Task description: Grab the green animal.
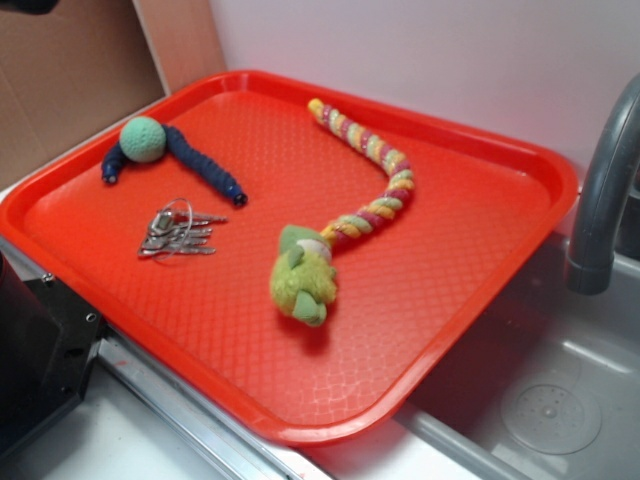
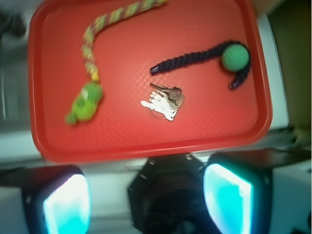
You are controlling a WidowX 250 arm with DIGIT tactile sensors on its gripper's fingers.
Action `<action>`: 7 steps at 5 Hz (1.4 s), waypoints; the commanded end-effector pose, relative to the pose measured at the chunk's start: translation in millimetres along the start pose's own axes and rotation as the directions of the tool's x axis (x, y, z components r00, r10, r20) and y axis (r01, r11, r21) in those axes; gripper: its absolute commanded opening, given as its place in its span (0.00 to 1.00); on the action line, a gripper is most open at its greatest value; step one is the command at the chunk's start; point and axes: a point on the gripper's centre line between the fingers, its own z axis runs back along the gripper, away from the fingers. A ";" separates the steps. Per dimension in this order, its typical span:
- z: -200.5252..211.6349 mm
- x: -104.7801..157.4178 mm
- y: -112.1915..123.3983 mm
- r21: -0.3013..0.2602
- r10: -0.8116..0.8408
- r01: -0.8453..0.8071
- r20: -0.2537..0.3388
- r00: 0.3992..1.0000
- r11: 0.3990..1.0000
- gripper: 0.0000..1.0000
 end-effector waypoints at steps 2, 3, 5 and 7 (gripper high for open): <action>-53.3 16.2 -39.4 -0.100 0.453 -0.444 0.101 0.886 0.891 1.00; -86.7 18.1 -60.8 -0.083 0.493 -0.487 0.100 0.864 0.870 1.00; -158.3 27.9 -85.9 -0.094 0.481 -0.477 0.021 0.877 0.874 1.00; -198.1 34.8 -92.9 -0.019 0.443 -0.442 0.032 0.896 0.897 1.00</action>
